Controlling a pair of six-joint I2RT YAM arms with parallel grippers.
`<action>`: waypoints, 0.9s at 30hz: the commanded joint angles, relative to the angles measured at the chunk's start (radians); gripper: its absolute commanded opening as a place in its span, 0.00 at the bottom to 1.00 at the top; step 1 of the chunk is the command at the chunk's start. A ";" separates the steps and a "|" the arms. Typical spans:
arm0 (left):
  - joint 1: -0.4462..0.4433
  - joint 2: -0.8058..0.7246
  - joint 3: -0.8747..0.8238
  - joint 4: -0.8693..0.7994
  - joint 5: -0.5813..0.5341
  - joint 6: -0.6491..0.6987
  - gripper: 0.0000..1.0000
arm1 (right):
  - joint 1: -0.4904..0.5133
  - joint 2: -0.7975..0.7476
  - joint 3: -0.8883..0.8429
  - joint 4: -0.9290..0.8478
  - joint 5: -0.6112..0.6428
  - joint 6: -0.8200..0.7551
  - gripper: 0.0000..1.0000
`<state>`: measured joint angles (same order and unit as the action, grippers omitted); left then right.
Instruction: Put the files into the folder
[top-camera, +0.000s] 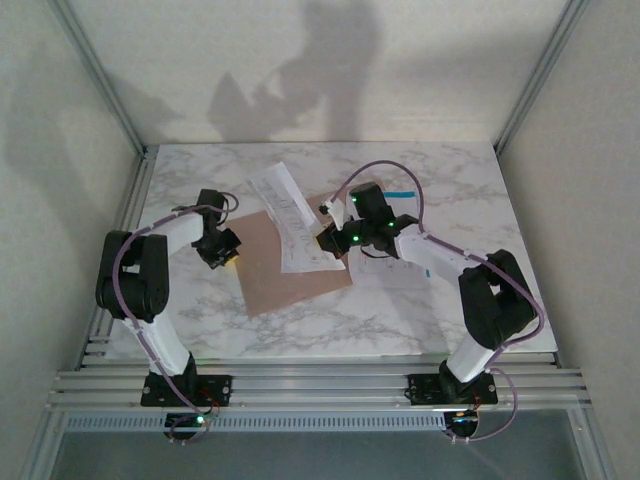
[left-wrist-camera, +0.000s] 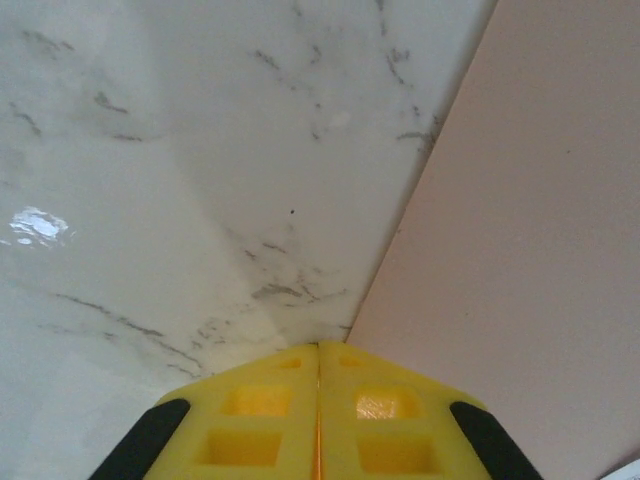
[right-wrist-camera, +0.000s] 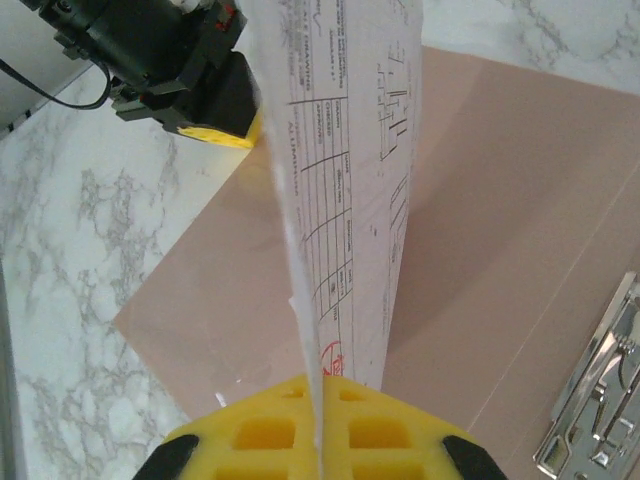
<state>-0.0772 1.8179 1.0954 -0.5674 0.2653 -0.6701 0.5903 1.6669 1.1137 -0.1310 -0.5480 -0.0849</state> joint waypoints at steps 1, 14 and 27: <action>-0.042 0.096 0.051 0.315 0.099 0.032 0.08 | -0.036 0.035 0.030 -0.042 -0.078 0.032 0.00; -0.073 0.204 0.195 0.306 0.123 0.063 0.09 | -0.128 0.113 0.099 -0.065 -0.082 0.092 0.00; -0.100 0.315 0.354 0.255 0.115 0.081 0.11 | -0.173 0.128 0.118 -0.089 -0.170 0.025 0.00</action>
<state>-0.1314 2.0350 1.3968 -0.6163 0.3099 -0.6132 0.4194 1.7866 1.2121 -0.2001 -0.6682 -0.0204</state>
